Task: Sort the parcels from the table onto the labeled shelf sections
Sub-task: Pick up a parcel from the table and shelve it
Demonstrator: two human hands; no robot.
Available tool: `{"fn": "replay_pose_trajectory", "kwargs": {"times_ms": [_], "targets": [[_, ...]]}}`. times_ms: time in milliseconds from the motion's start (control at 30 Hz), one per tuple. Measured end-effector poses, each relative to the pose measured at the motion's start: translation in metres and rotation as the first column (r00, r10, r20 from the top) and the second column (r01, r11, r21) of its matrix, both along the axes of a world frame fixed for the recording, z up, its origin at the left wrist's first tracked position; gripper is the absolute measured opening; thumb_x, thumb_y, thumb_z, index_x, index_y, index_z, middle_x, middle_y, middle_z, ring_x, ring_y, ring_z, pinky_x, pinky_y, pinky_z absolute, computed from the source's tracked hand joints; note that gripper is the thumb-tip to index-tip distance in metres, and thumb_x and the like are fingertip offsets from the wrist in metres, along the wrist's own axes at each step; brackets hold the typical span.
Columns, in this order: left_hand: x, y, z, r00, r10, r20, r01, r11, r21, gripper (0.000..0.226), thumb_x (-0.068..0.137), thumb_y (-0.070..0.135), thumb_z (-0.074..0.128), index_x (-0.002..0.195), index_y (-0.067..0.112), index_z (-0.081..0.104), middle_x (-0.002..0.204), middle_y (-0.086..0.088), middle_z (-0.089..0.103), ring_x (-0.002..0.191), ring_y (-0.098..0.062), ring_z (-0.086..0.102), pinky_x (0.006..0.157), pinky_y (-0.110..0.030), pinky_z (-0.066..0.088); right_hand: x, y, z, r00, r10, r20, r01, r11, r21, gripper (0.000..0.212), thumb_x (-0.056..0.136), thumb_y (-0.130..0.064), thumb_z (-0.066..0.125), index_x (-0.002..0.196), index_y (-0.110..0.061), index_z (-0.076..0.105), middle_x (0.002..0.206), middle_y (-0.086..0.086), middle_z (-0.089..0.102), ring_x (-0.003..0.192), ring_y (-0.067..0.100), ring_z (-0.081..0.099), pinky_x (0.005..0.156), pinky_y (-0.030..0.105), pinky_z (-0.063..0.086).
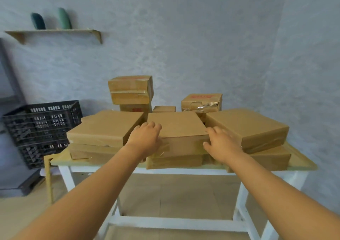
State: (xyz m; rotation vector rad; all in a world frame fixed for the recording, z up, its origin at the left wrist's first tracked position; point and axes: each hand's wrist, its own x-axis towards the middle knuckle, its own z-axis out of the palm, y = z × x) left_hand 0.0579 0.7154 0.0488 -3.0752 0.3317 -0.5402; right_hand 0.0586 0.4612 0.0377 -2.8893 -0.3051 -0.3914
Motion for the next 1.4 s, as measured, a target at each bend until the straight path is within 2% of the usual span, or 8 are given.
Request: {"fn": "replay_pose_trajectory", "kwargs": {"times_ms": [267,433,600,800,900,1067,1200,1400], "targets": [[0.044,0.033,-0.014,0.951,0.112,-0.289,-0.232,0.877,-0.421,0.055,0.098,0.041,0.047,0.144,0.012,0.037,0.137,-0.012,0.050,0.118,-0.030,0.053,0.100,-0.044,0.046,0.042,0.005,-0.003,0.982,-0.089,-0.168,0.121,0.974,0.189,0.053,0.101,-0.043,0.043,0.145,-0.015,0.034,0.144,0.010,0.041,0.129,0.029,0.044,0.100,0.041,0.043],[0.069,0.022,-0.028,0.929,0.152,-0.337,-0.302,0.838,-0.454,0.052,0.098,0.044,0.048,0.134,0.007,0.045,0.130,-0.016,0.054,0.114,-0.032,0.055,0.095,-0.043,0.047,0.075,0.006,-0.011,0.966,-0.021,-0.259,0.088,0.964,0.250,0.064,0.099,-0.056,0.038,0.147,-0.015,0.034,0.140,0.008,0.045,0.121,0.026,0.050,0.091,0.039,0.047],[0.090,0.023,-0.034,0.869,0.158,-0.469,-0.451,0.643,-0.619,0.065,0.096,0.047,0.051,0.143,0.005,0.035,0.138,-0.015,0.051,0.119,-0.032,0.053,0.095,-0.038,0.046,0.110,0.002,-0.022,0.941,0.014,-0.339,0.097,0.946,0.308,0.069,0.095,-0.061,0.043,0.145,-0.013,0.039,0.139,0.008,0.051,0.119,0.026,0.053,0.094,0.040,0.049],[0.096,0.026,-0.041,0.728,0.010,-0.686,-0.650,0.328,-0.685,0.062,0.095,0.056,0.044,0.144,0.019,0.031,0.127,-0.011,0.051,0.111,-0.032,0.055,0.088,-0.049,0.054,0.128,-0.008,-0.021,0.752,0.151,-0.642,0.279,0.809,0.517,0.082,0.083,-0.069,0.057,0.146,-0.023,0.031,0.145,0.003,0.043,0.116,0.024,0.048,0.087,0.044,0.057],[0.098,0.024,-0.043,0.738,0.022,-0.675,-0.650,0.295,-0.700,0.069,0.093,0.059,0.049,0.146,0.019,0.029,0.132,-0.011,0.049,0.116,-0.033,0.053,0.092,-0.051,0.052,0.131,-0.011,-0.027,0.725,0.204,-0.657,0.316,0.749,0.582,0.089,0.081,-0.067,0.062,0.151,-0.026,0.024,0.150,0.005,0.039,0.130,0.033,0.046,0.088,0.048,0.056],[0.096,0.027,-0.040,0.761,-0.027,-0.648,-0.617,0.277,-0.736,0.071,0.088,0.059,0.060,0.142,0.019,0.035,0.123,-0.006,0.056,0.113,-0.029,0.056,0.100,-0.053,0.048,0.131,-0.010,-0.029,0.769,0.238,-0.594,0.282,0.706,0.649,0.074,0.083,-0.063,0.062,0.141,-0.027,0.033,0.121,-0.005,0.050,0.105,0.019,0.053,0.082,0.044,0.056],[0.099,0.032,-0.026,0.866,-0.058,-0.496,-0.468,0.249,-0.848,0.071,0.086,0.057,0.063,0.142,0.024,0.036,0.121,-0.001,0.057,0.108,-0.026,0.058,0.098,-0.052,0.049,0.128,-0.006,-0.013,0.891,0.161,-0.426,0.216,0.674,0.706,0.067,0.074,-0.066,0.067,0.126,-0.039,0.034,0.108,-0.015,0.054,0.100,0.015,0.056,0.085,0.044,0.055],[0.087,0.051,0.001,0.965,-0.101,-0.242,-0.229,0.128,-0.965,0.063,0.087,0.054,0.065,0.141,0.032,0.042,0.119,0.009,0.063,0.102,-0.013,0.062,0.080,-0.036,0.053,0.117,0.012,0.021,0.943,0.200,-0.265,0.172,0.390,0.904,0.088,0.052,-0.067,0.074,0.127,-0.038,0.038,0.116,-0.008,0.060,0.101,0.020,0.063,0.087,0.048,0.056]]}}
